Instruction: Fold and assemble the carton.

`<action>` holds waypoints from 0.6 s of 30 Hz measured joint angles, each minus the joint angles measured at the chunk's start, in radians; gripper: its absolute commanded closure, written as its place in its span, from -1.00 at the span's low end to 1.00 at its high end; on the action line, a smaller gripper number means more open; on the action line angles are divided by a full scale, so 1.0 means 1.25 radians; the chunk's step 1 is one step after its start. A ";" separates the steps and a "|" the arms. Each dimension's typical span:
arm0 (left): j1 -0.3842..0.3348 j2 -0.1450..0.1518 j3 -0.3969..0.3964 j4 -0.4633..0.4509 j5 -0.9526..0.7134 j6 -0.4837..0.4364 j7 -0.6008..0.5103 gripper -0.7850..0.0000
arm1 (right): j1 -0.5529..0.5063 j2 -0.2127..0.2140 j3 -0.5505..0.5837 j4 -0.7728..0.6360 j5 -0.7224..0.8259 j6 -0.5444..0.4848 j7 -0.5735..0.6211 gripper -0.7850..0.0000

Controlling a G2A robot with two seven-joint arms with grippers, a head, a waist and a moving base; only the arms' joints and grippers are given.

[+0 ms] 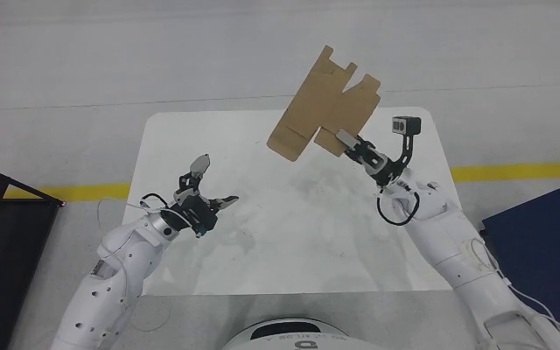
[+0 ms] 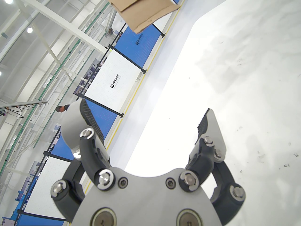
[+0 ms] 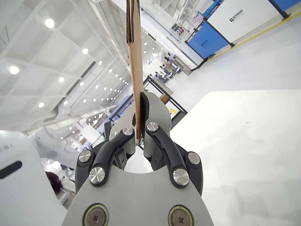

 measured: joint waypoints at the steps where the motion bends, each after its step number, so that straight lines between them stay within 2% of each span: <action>1: 0.000 0.000 0.000 0.000 0.000 0.000 0.000 -1.00 | 0.010 0.001 0.005 0.004 0.066 0.039 0.042 1.00; 3: 0.000 0.000 0.000 0.000 0.000 0.000 0.000 -1.00 | 0.034 0.004 0.027 0.028 0.252 0.141 0.164 1.00; 6: 0.000 0.000 0.000 0.000 0.000 0.000 0.000 -1.00 | 0.068 0.005 0.056 0.085 0.468 0.305 0.303 1.00; 9: 0.000 0.000 0.000 0.000 0.000 0.000 0.000 -1.00 | 0.093 -0.001 0.058 0.126 0.625 0.466 0.432 1.00; 11: 0.000 0.000 0.000 0.000 0.000 0.000 0.000 -1.00 | 0.105 -0.005 0.053 0.149 0.699 0.565 0.512 1.00; 15: 0.000 0.000 0.000 0.000 0.000 0.000 0.000 -1.00 | 0.124 -0.017 0.022 0.189 0.852 0.832 0.673 1.00; 18: 0.000 0.000 0.000 0.000 0.000 0.000 0.000 -1.00 | 0.134 -0.027 0.005 0.214 0.892 0.923 0.696 1.00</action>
